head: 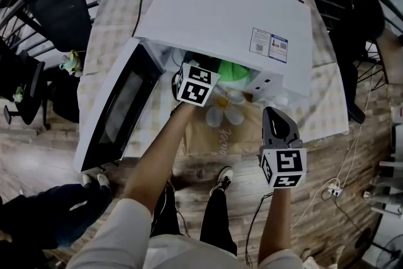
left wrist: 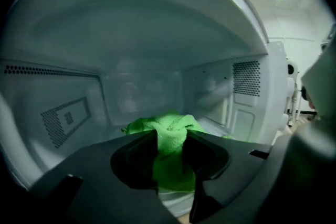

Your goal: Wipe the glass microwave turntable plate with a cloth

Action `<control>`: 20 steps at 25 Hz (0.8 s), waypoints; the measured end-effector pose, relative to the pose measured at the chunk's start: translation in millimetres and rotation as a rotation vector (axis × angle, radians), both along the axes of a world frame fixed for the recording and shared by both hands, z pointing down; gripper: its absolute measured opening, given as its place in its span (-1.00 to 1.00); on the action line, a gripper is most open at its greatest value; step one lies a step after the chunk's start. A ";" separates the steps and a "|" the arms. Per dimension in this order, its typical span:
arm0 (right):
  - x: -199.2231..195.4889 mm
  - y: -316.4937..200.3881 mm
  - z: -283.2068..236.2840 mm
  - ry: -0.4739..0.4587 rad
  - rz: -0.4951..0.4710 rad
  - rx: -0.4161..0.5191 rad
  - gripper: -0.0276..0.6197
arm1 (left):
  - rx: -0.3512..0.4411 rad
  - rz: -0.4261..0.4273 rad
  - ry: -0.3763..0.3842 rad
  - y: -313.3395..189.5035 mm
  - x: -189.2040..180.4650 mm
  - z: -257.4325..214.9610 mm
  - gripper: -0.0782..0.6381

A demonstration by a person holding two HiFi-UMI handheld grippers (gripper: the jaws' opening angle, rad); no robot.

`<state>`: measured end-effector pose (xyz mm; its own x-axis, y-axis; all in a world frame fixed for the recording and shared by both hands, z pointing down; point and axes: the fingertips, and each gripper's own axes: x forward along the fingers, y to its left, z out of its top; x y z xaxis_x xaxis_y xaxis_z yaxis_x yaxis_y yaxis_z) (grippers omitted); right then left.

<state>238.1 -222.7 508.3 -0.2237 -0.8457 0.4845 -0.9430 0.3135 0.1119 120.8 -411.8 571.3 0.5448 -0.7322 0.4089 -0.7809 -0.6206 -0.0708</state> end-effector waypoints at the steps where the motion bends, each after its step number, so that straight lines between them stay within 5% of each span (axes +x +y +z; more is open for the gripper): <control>1: -0.3 -0.7 2.0 0.000 -0.001 -0.004 -0.87 | 0.022 -0.045 -0.005 -10.6 -10.2 -3.7 -0.34; 4: -2.2 -2.2 6.6 0.001 -0.005 -0.014 -0.87 | 0.046 -0.144 -0.066 -35.7 -31.6 -1.9 -0.33; 7: -3.4 -3.8 8.1 0.002 -0.009 -0.017 -0.87 | -0.022 -0.167 -0.141 -43.8 -38.7 18.8 -0.33; 12: -5.8 -4.0 7.0 0.004 -0.019 -0.018 -0.87 | -0.068 -0.147 -0.196 -34.9 -43.3 36.1 -0.32; 20: -10.7 3.6 3.0 -0.011 -0.021 -0.011 -0.87 | -0.150 -0.060 -0.173 6.9 -37.3 37.2 -0.33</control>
<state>227.5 -219.1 511.2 -0.2466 -0.8354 0.4912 -0.9374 0.3342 0.0978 83.5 -404.8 608.6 0.4143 -0.6850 0.5993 -0.8012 -0.5869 -0.1170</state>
